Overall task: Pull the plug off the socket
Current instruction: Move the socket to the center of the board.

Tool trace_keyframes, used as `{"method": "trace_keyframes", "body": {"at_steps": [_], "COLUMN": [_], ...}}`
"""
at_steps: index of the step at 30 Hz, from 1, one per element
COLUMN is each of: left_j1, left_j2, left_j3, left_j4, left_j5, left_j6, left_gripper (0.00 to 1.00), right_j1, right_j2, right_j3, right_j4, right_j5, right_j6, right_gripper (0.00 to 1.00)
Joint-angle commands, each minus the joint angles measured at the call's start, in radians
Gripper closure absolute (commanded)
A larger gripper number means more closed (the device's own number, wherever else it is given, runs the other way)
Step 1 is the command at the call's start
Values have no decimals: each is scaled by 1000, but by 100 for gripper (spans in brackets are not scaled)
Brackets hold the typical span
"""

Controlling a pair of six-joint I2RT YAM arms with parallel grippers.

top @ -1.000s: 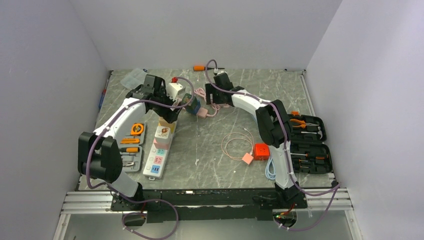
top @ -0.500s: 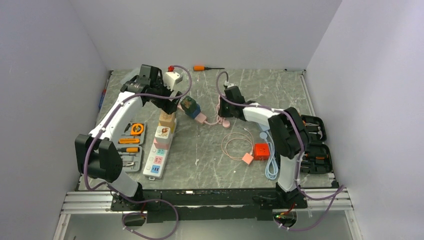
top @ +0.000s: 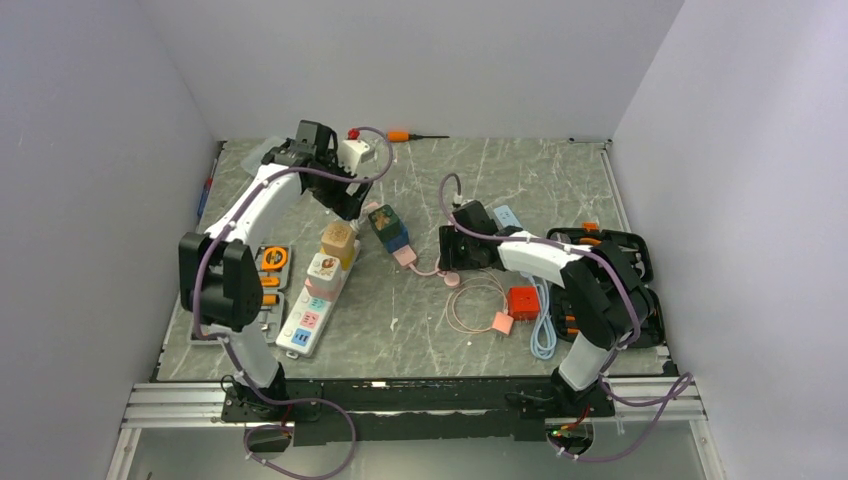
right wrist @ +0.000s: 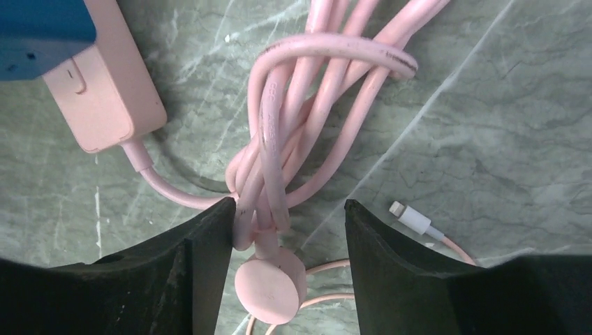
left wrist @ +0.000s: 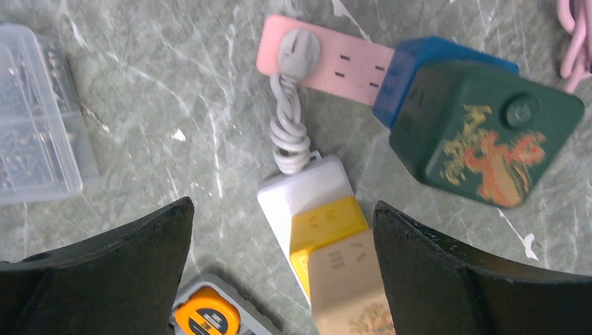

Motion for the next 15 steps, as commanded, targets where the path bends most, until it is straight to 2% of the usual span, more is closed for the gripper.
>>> {"method": "trace_keyframes", "body": {"at_steps": [1, 8, 15], "left_j1": [1, 1, 1], "left_j2": [107, 281, 396], "left_j3": [133, 298, 308], "left_j4": [-15, -47, -23], "left_j5": [39, 103, 143], "left_j6": [23, 64, 91], "left_gripper": [1, 2, 23], "right_j1": [-26, -88, -183], "right_j2": [-57, -87, -106], "right_j3": [100, 160, 146], "right_j4": [-26, 6, 49], "right_j5": [11, -74, -153], "right_j6": [-11, -12, 6], "right_gripper": [39, 39, 39]}}
